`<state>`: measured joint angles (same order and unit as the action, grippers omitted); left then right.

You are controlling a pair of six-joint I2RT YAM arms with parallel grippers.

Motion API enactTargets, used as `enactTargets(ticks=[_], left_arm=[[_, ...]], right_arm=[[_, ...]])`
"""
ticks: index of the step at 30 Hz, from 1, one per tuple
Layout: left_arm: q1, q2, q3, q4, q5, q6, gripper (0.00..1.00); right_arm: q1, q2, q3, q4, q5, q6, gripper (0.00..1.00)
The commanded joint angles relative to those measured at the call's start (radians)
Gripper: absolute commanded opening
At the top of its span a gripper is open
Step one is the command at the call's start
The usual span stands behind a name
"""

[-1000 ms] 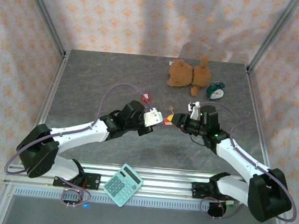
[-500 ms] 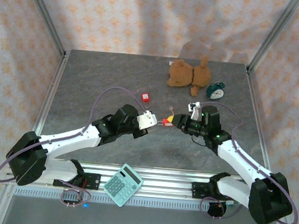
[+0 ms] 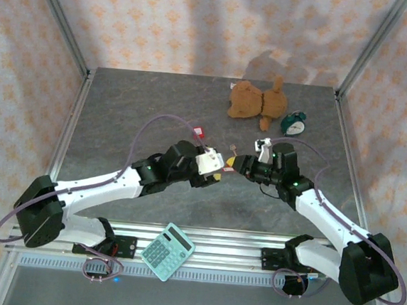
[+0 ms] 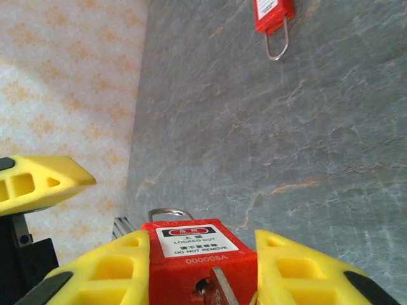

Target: Unlock with the key

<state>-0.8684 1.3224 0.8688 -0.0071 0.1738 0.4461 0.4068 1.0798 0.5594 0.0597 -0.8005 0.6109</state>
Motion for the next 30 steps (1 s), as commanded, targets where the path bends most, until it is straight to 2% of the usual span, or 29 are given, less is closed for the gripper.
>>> enactTargets(ticks=[1, 3, 9, 13, 18, 20, 23, 25, 27, 30], left_arm=[[-0.013, 0.068, 0.059, -0.005, 0.051, 0.028, 0.69], [-0.014, 0.107, 0.082, -0.009, 0.058, 0.03, 0.62], [-0.009, 0.152, 0.064, 0.038, 0.04, 0.038, 0.52], [-0.009, 0.155, 0.059, 0.053, 0.037, 0.029, 0.37], [-0.009, 0.149, 0.049, 0.076, 0.039, 0.018, 0.25], [-0.009, 0.152, 0.043, 0.082, 0.035, 0.013, 0.21], [-0.011, 0.156, 0.029, 0.107, 0.008, 0.004, 0.18], [-0.018, 0.153, 0.007, 0.152, -0.049, 0.0, 0.18], [-0.035, 0.149, -0.026, 0.226, -0.142, 0.021, 0.17], [-0.092, 0.173, -0.068, 0.35, -0.324, 0.127, 0.16]], right_arm=[[0.016, -0.01, 0.031, 0.022, 0.006, -0.022, 0.15], [0.02, -0.021, 0.027, 0.016, 0.009, -0.022, 0.15], [0.029, -0.043, 0.012, 0.019, -0.005, -0.018, 0.15], [0.032, -0.047, 0.006, 0.018, -0.002, -0.02, 0.15], [0.034, -0.031, -0.004, 0.036, 0.005, -0.013, 0.15], [0.033, -0.027, -0.007, 0.04, 0.013, -0.001, 0.22], [0.033, -0.036, 0.002, 0.002, 0.065, 0.013, 0.5], [0.034, -0.055, 0.012, -0.057, 0.145, 0.039, 0.59], [0.035, -0.081, 0.006, -0.099, 0.243, 0.096, 0.65], [0.034, -0.104, -0.036, -0.077, 0.343, 0.216, 0.68]])
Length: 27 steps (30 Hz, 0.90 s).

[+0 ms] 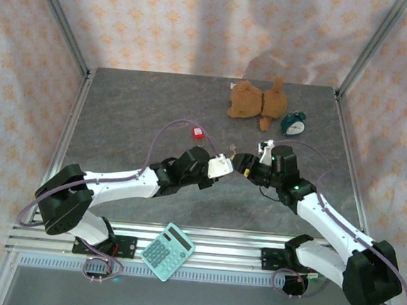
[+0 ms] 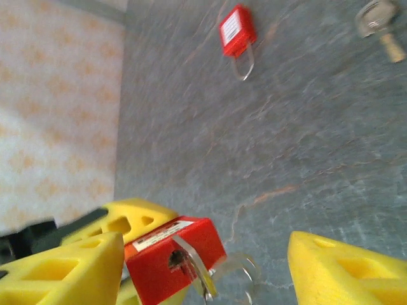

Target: Unlock with the key

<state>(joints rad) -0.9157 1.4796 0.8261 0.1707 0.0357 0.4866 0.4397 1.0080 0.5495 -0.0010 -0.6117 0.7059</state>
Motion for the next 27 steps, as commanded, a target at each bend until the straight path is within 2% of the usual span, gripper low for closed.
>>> enactTargets(ticks=[1, 4, 8, 16, 18, 22, 27], left_arm=[[-0.068, 0.033, -0.035, 0.217, -0.252, 0.135, 0.15], [-0.128, 0.095, -0.079, 0.43, -0.424, 0.283, 0.13], [-0.168, 0.187, -0.12, 0.727, -0.578, 0.452, 0.12], [-0.208, 0.42, -0.094, 1.24, -0.74, 0.816, 0.12], [-0.216, 0.48, -0.06, 1.24, -0.759, 0.876, 0.1], [-0.229, 0.515, -0.034, 1.239, -0.755, 0.893, 0.07], [-0.232, 0.52, -0.011, 1.24, -0.764, 0.898, 0.06]], right_arm=[[0.001, -0.035, -0.041, 0.005, 0.166, 0.152, 0.68], [0.002, -0.035, -0.063, 0.061, 0.178, 0.224, 0.69], [0.002, -0.028, -0.079, 0.096, 0.181, 0.285, 0.7], [0.004, -0.048, -0.129, 0.144, 0.17, 0.359, 0.71], [0.003, -0.04, -0.144, 0.184, 0.153, 0.374, 0.72], [0.003, -0.02, -0.157, 0.26, 0.135, 0.382, 0.71], [0.004, 0.013, -0.156, 0.315, 0.096, 0.387, 0.61]])
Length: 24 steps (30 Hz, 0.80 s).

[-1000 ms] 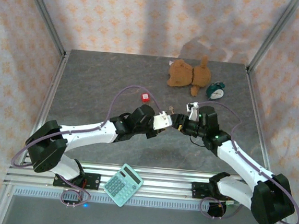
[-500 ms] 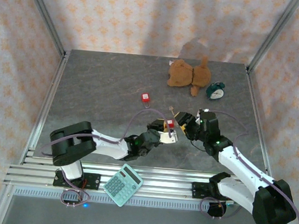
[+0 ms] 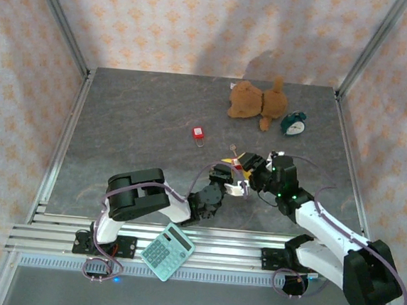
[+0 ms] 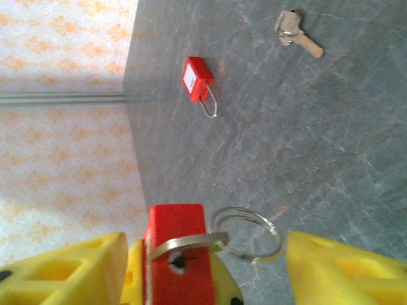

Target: Unlock with the key

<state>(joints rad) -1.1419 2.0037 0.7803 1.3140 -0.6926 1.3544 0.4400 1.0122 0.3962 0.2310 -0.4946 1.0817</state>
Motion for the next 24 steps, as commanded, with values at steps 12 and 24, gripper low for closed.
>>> enactTargets(ticks=[12, 24], left_arm=[[-0.009, 0.027, 0.045, 0.096, -0.048, 0.049, 0.06], [-0.012, 0.022, 0.038, 0.096, -0.056, 0.06, 0.14]], right_arm=[[0.003, 0.021, 0.017, 0.125, -0.048, 0.015, 0.36], [0.003, 0.042, 0.067, 0.1, -0.101, -0.045, 0.2]])
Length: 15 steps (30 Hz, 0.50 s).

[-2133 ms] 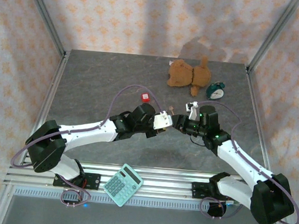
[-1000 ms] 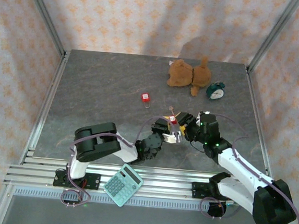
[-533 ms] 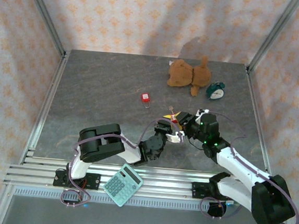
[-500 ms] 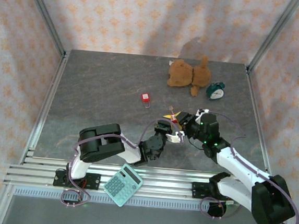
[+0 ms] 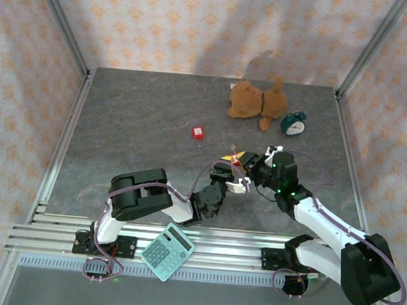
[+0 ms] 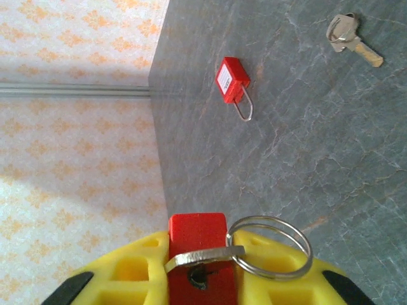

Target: Unlock with the key

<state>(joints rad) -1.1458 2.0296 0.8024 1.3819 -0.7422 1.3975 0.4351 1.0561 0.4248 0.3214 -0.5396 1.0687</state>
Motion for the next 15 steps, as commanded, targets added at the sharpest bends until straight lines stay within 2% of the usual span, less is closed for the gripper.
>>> enactTargets(ticks=[1, 5, 9, 12, 15], left_arm=[[-0.01, -0.008, 0.011, 0.029, -0.008, 0.011, 0.16], [-0.024, -0.046, -0.027, 0.029, -0.008, -0.037, 0.37], [-0.079, -0.1, -0.105, 0.01, -0.009, -0.088, 0.55], [-0.126, -0.176, -0.173, -0.034, -0.035, -0.177, 0.64], [-0.159, -0.263, -0.236, -0.099, -0.054, -0.272, 0.69]], right_arm=[[0.008, -0.002, 0.042, 0.006, -0.054, -0.038, 0.19], [0.003, -0.007, 0.054, 0.008, -0.047, -0.07, 0.18], [-0.017, -0.022, 0.078, 0.002, -0.031, -0.164, 0.17], [-0.055, -0.031, 0.1, -0.014, -0.024, -0.275, 0.17], [-0.064, -0.03, 0.114, 0.008, -0.043, -0.339, 0.16]])
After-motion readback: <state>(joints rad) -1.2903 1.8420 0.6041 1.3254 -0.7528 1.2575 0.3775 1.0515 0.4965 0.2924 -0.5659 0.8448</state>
